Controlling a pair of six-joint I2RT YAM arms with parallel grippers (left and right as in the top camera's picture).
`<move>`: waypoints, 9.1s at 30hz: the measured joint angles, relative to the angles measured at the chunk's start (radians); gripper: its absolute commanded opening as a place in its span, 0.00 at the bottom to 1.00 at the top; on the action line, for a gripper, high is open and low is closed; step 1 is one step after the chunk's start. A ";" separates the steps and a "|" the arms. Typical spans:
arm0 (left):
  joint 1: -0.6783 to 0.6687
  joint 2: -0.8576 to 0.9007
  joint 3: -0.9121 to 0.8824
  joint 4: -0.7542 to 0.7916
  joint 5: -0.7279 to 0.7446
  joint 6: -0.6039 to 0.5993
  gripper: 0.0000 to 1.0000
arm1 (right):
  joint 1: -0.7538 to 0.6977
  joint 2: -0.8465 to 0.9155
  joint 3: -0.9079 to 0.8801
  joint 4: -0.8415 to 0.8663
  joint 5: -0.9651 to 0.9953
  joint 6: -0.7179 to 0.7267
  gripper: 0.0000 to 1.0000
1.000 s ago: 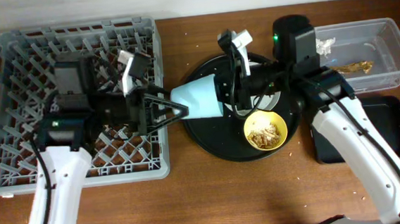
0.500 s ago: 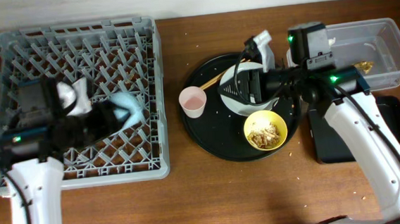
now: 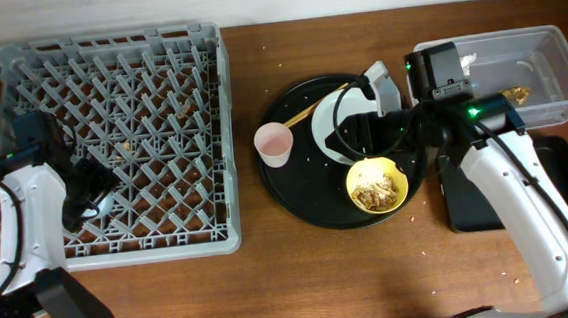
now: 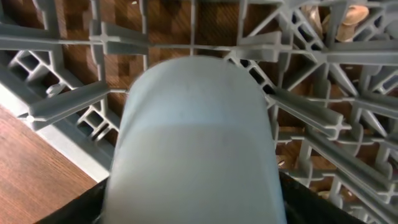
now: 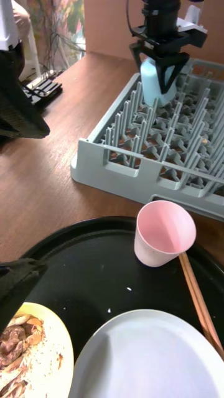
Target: Sort waste into correct bins and load items into the dishwasher rack
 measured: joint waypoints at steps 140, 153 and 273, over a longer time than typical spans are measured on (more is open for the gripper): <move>-0.388 -0.147 0.306 -0.267 0.666 0.549 0.99 | -1.025 -0.052 -0.647 0.645 -0.676 -0.002 0.04; -0.388 -0.147 0.306 -0.267 0.666 0.549 0.99 | -0.986 -0.082 -0.653 0.589 -0.661 0.095 0.04; -0.557 0.309 0.525 -0.111 -0.012 0.220 0.00 | -0.252 -0.172 -0.192 -0.047 0.372 0.155 0.80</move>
